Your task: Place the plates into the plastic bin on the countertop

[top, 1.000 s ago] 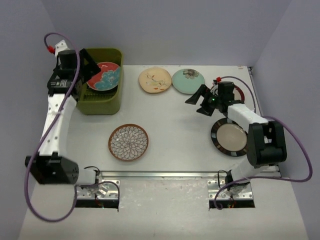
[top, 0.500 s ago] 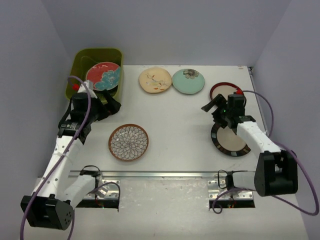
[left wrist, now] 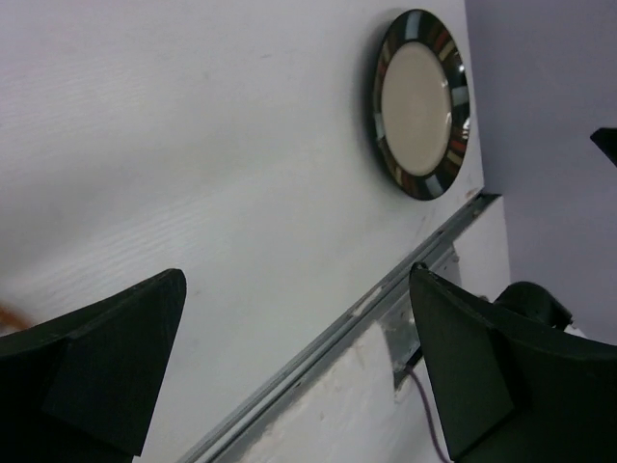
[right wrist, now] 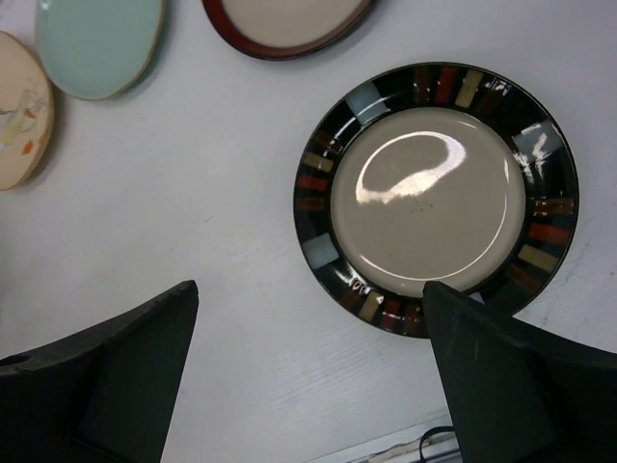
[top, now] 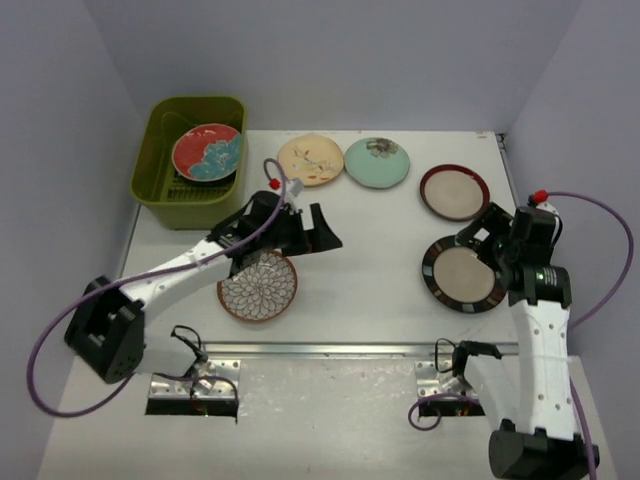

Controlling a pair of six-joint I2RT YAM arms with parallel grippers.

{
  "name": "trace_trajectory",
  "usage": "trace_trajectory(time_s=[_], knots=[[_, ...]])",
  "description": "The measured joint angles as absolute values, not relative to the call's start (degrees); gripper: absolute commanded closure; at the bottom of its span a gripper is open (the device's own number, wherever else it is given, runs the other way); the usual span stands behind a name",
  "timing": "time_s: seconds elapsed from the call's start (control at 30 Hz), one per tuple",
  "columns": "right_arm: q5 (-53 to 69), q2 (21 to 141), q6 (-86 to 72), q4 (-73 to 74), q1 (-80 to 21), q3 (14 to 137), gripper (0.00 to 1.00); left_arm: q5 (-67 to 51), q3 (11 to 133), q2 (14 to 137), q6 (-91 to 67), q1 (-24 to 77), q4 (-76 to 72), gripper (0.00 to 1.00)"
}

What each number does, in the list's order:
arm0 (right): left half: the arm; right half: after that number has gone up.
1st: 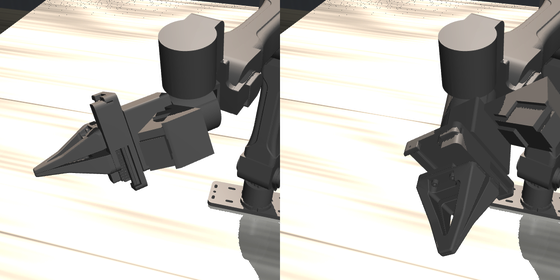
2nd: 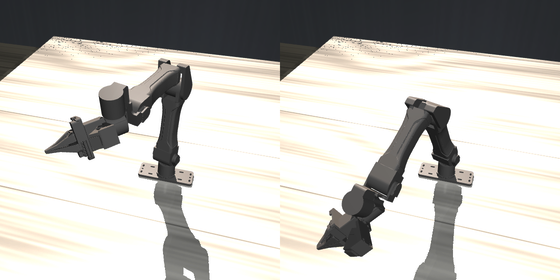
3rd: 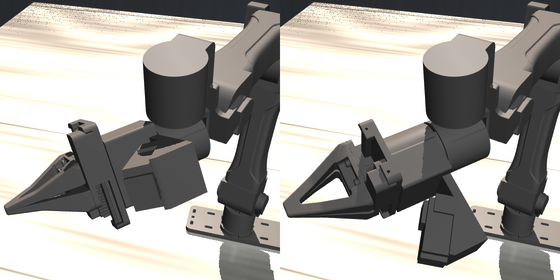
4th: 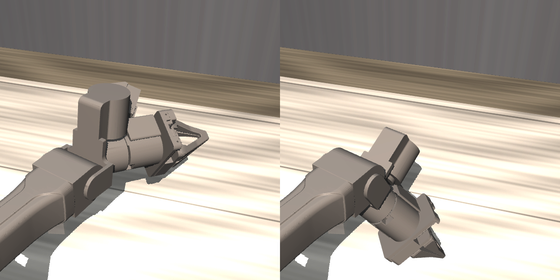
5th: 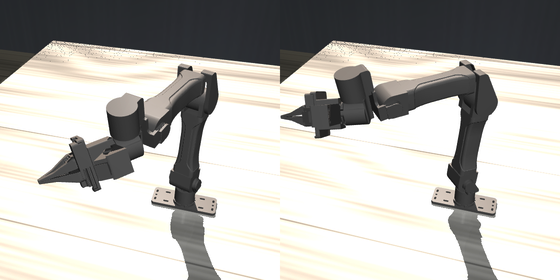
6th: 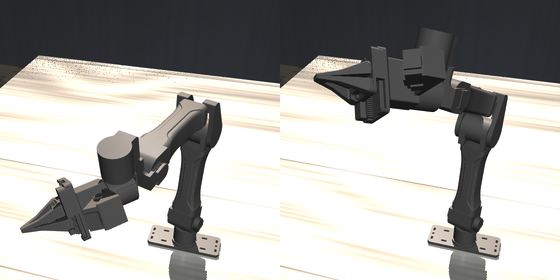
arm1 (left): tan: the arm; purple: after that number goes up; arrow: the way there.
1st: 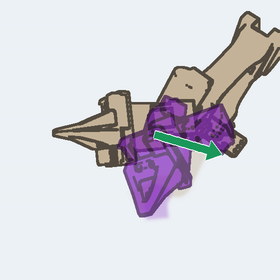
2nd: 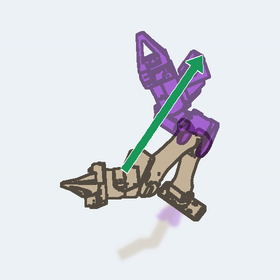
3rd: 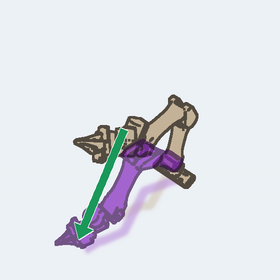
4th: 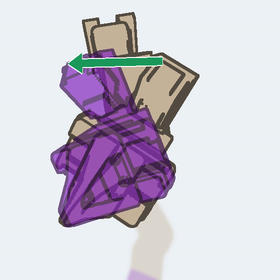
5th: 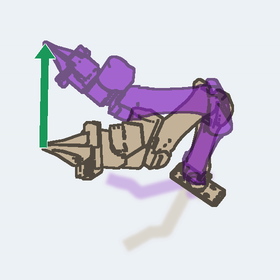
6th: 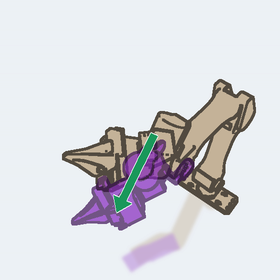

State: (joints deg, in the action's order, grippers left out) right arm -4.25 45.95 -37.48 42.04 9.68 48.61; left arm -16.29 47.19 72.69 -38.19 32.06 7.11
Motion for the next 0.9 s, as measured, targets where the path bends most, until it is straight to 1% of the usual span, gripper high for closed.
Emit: trace_trajectory(time_s=[0.03,0.1,0.23,0.4,0.43,0.5,0.57,0.63,0.7,0.77,0.83,0.9], knots=[[-3.6,44.5,-37.1,43.5,9.7,50.1,0.01,-16.8,49.9,77.5,-39.3,33.8,4.5,0.00],[-2.2,41.8,-36.5,45.4,9.7,53.4,0.01,-18.0,58.6,90.9,-41.3,36.8,-0.8,0.00],[2.0,37.9,-35.7,46.5,9.7,56.8,0.01,-21.6,75.4,114.1,-44.6,39.8,-8.6,0.06],[10.6,35.2,-35.5,47.8,9.7,56.1,0.01,-26.8,92.1,133.7,-49.9,41.9,-9.8,0.14],[12.5,34.5,-35.6,47.7,9.7,55.4,0.01,-27.8,94.9,136.5,-51.1,42.2,-10.2,0.18],[16.0,33.1,-35.6,47.8,9.7,53.7,0.01,-29.4,100.9,140.3,-51.9,42.7,-10.4,0.19],[19.5,32.2,-35.8,47.5,9.7,52.3,0.01,-30.1,106.3,143.4,-52.3,43.3,-8.4,0.23],[23.2,31.6,-36.3,46.4,9.6,50.6,0.01,-30.7,113.2,147.5,-52.4,44.1,-5.8,0.30],[26.4,31.6,-36.8,46.0,9.3,49.5,0.01,-31.7,118.3,150.9,-52.7,44.8,-4.2,0.35],[28.8,32.0,-37.0,45.7,8.9,49.3,0.01,-32.4,120.2,152.1,-52.8,45.5,-2.9,0.41],[30.5,32.4,-37.1,45.1,8.4,49.3,0.01,-32.8,120.4,152.2,-52.5,46.2,-1.5,0.43],[31.6,32.5,-37.1,45.0,8.0,49.3,0.01,-33.3,120.5,152.2,-52.1,46.6,-0.1,0.48]])
